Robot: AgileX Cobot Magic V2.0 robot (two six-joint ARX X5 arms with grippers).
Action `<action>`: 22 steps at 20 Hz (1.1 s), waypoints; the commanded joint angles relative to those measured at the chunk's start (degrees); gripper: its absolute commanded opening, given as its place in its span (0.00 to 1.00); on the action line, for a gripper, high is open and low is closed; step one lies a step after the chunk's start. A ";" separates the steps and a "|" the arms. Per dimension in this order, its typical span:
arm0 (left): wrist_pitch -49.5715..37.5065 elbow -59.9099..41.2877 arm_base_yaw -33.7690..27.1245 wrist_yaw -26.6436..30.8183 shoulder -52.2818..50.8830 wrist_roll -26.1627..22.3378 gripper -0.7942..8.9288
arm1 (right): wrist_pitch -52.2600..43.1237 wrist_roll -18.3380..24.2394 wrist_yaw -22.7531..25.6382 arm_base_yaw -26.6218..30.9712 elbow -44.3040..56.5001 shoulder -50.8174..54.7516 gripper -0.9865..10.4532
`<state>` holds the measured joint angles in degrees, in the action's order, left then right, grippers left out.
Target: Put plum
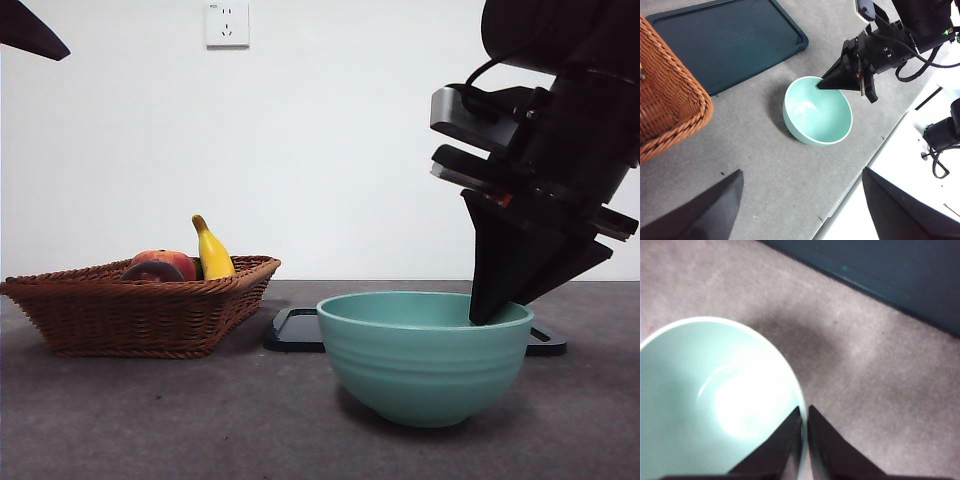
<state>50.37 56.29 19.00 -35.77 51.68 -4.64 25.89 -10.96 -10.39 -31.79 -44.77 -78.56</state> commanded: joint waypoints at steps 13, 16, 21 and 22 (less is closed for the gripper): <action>-0.26 1.31 0.24 -0.24 0.35 -0.70 0.47 | 1.18 -1.31 0.02 -1.14 -0.28 -0.76 0.29; -0.17 1.31 0.24 -0.24 0.35 -0.68 0.47 | 1.64 -1.53 1.99 -0.92 -1.11 0.50 0.34; -0.20 1.31 0.24 -0.24 0.35 -0.70 0.47 | 5.95 -0.02 5.62 -0.79 -4.72 8.41 0.35; -0.22 1.31 0.24 -0.24 0.35 -0.70 0.47 | 7.10 0.44 5.81 -0.76 -5.53 10.32 0.35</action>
<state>50.59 56.29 19.00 -35.77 51.68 -4.64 33.06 -11.33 -4.78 -32.23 -49.63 -67.61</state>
